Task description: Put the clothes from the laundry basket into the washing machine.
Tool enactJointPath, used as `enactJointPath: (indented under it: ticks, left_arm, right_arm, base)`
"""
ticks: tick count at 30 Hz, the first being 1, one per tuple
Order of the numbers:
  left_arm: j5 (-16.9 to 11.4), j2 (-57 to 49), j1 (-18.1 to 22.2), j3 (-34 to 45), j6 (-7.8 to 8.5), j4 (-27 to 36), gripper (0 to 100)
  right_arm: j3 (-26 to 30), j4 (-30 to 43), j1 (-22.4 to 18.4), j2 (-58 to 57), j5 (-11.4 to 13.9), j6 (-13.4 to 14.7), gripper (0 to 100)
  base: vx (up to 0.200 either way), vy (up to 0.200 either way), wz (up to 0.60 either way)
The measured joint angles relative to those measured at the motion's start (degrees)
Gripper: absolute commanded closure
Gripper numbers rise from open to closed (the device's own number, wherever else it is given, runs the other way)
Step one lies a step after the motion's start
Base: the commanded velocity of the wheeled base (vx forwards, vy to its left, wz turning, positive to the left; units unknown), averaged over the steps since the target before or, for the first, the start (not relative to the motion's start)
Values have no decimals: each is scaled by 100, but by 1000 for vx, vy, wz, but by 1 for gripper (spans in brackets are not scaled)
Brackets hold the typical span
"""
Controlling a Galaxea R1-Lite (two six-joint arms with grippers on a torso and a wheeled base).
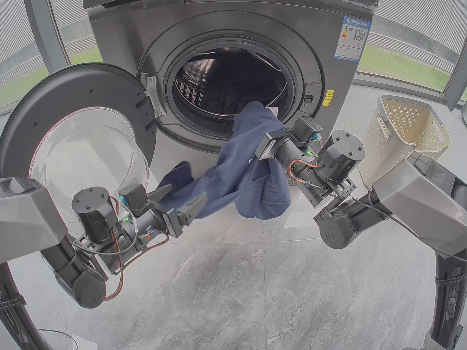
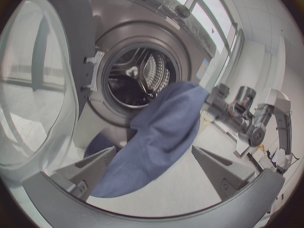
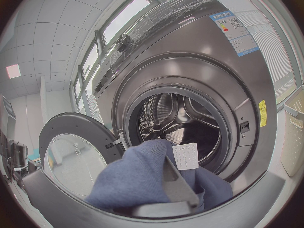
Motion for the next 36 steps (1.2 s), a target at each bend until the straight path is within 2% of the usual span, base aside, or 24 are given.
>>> enactJointPath:
  ticks: [4, 7, 9, 16, 27, 36]
  left_arm:
    - [0, 30, -35, 455, 123, 1, 0]
    - [-24, 69, -68, 767, 306, -2, 0]
    - [-38, 102, -113, 887, 369, -5, 0]
    - [-49, 199, -325, 530, 375, -11, 0]
    - [-88, 568, -926, -433, 356, -11, 0]
    - [-27, 1153, -1034, -1347, 339, 17, 0]
  right_arm:
    - [-21, 22, -15, -5, -9, 5, 100]
    - [-45, 39, -24, -2, -13, 6, 100]
    - [-56, 39, -17, -2, -17, 9, 100]
    - [-78, 48, 39, 30, -26, 13, 100]
    - [-94, 90, 160, 65, -30, 6, 100]
    - [-128, 160, 291, 69, -39, 9, 100]
  base:
    - [0, 0, 0]
    - [0, 0, 0]
    - [0, 0, 0]
    - [0, 0, 0]
    - [0, 0, 0]
    - [0, 0, 0]
